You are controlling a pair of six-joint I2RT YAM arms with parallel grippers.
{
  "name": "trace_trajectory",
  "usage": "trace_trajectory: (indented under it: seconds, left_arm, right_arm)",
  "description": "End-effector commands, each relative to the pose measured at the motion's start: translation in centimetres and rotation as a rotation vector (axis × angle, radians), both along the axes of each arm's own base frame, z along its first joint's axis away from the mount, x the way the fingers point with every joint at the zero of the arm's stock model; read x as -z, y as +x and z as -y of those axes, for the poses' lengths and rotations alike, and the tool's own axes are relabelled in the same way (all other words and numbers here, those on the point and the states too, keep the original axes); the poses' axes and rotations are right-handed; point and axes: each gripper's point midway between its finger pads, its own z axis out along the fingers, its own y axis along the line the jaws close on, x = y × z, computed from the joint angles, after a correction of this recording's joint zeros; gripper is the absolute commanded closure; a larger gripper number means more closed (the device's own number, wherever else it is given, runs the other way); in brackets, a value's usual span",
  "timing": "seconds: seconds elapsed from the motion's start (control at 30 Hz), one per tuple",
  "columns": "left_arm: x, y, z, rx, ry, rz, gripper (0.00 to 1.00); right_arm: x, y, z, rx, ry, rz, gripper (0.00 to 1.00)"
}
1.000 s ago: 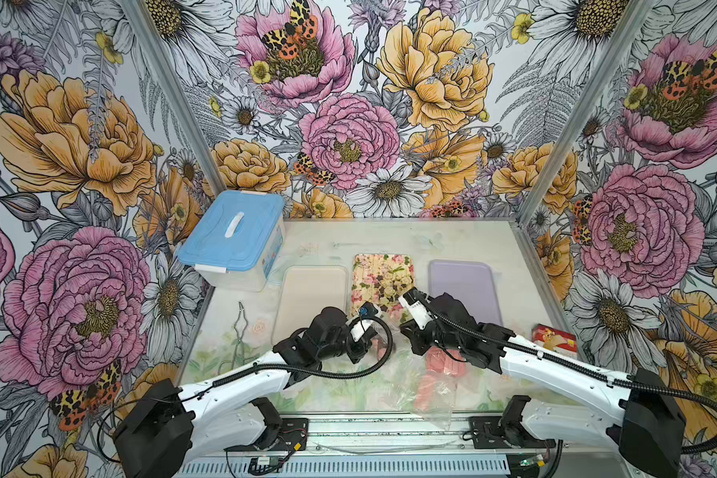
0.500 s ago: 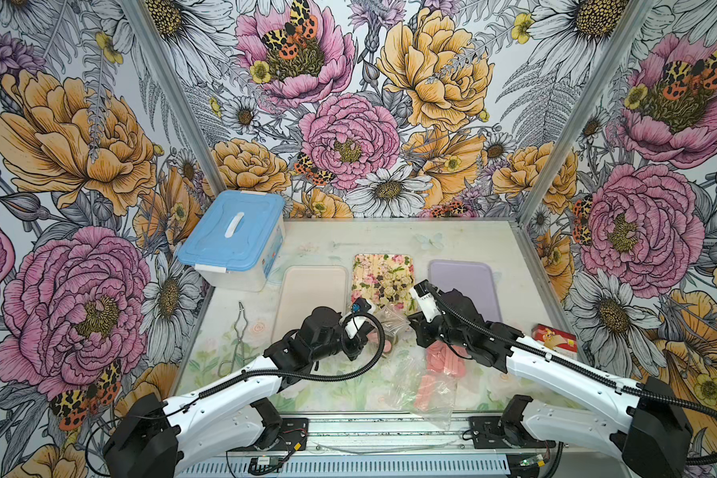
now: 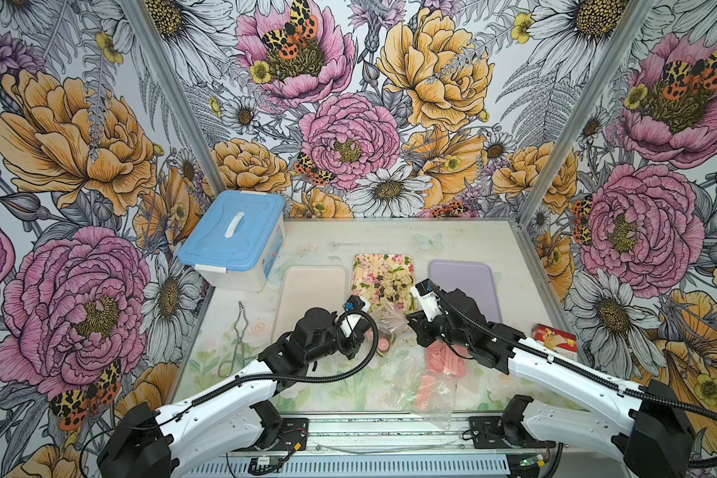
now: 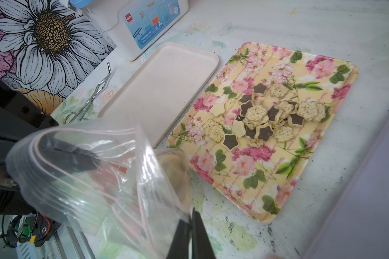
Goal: Pour cookies out of the ziploc bag
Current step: 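Open the ziploc bag at the center of the board, then pour the cookies out of the ziploc bag onto the tray.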
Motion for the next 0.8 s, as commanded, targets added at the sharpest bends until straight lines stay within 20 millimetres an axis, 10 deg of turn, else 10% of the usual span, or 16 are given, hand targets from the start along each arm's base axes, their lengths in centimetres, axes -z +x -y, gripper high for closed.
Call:
trace_trajectory:
  seconds: [0.0, 0.23, 0.77]
  left_arm:
    - [-0.6, 1.1, -1.6, -0.106, -0.002, 0.012, 1.0]
    - [0.4, 3.9, -6.3, -0.379, 0.092, -0.005, 1.0]
    - [-0.2, 5.4, -15.5, -0.831, 0.03, -0.069, 1.0]
  right_arm:
    - [-1.3, 0.4, 0.9, 0.038, 0.029, 0.054, 0.75]
    - [-1.9, -0.2, 0.5, 0.002, 0.056, 0.061, 0.41]
    - [-1.4, -2.7, -3.0, -0.173, 0.038, 0.067, 0.4]
